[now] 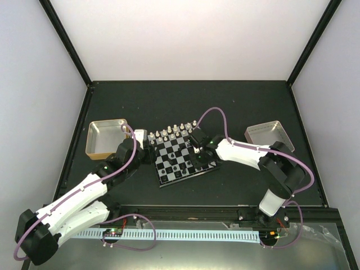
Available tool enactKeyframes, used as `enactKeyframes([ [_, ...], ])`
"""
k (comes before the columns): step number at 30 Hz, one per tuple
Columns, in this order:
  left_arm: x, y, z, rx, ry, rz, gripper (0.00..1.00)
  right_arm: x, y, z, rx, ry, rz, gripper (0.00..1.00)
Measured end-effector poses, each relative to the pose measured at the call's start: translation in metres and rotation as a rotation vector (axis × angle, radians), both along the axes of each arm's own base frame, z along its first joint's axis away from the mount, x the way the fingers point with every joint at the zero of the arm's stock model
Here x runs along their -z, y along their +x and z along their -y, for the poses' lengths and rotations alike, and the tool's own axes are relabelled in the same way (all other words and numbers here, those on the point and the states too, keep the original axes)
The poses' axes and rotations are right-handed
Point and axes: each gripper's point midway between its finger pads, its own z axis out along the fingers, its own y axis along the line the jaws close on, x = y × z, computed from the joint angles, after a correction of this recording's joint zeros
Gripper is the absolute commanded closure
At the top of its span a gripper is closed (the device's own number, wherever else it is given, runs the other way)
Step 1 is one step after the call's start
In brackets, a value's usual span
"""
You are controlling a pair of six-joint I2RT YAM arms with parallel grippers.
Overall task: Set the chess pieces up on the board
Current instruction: Place the chess piece on the chessboard.
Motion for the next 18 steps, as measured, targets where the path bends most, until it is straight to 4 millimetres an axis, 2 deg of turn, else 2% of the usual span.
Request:
enactKeyframes([
  [11, 0.002, 0.000, -0.001, -0.002, 0.002, -0.003, 0.41, -0.005, 0.005, -0.003, 0.006, 0.005, 0.018, 0.70],
  [18, 0.002, 0.001, -0.002, -0.006, 0.002, -0.003, 0.41, -0.014, 0.020, -0.008, 0.032, 0.004, 0.066, 0.65],
])
